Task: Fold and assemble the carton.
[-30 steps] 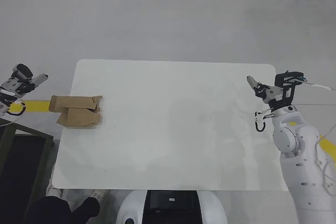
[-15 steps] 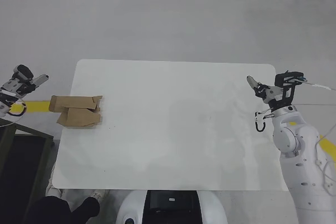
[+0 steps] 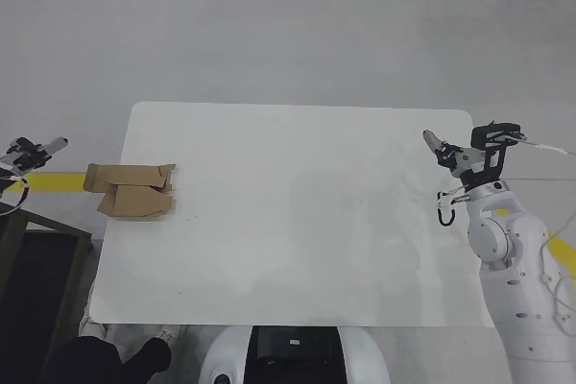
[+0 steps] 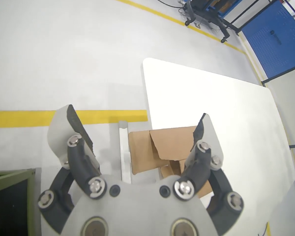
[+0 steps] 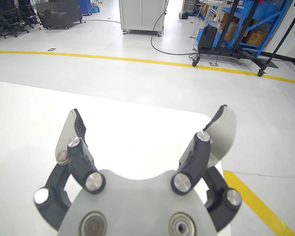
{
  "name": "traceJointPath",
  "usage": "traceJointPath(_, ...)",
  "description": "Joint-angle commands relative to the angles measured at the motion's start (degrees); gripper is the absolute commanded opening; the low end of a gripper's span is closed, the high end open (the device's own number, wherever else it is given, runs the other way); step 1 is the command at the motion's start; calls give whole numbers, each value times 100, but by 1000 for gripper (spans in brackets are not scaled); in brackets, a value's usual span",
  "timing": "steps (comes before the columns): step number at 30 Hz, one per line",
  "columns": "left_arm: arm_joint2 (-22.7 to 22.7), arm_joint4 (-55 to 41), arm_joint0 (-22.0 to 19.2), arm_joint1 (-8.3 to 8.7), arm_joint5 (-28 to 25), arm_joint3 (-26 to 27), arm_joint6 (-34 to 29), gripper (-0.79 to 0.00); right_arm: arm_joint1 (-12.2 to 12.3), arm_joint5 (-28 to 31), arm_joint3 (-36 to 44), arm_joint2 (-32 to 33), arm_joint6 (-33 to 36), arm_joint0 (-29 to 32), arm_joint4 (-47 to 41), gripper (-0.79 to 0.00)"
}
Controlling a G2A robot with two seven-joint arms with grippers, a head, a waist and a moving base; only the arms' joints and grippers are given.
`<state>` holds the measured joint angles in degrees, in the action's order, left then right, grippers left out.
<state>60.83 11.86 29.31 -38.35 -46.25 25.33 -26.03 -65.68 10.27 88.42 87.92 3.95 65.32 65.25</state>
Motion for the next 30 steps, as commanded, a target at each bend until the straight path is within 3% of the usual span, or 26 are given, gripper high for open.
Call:
traceJointPath(1, -23, -78, -43, -38, 101, -140, -243, 0, 0, 0, 0, 0, 0, 0, 0, 0)
traceJointPath(8, -94, -474, -168, -227, 340, -561, -1017, 0, 0, 0, 0, 0, 0, 0, 0, 0)
traceJointPath(16, 111, -1856, -248, -487, 1026, -1100, -2620, 0, 0, 0, 0, 0, 0, 0, 0, 0)
traceJointPath(30, 124, -2331, -197, -822, 1831, -1322, -3113, 0, 0, 0, 0, 0, 0, 0, 0, 0)
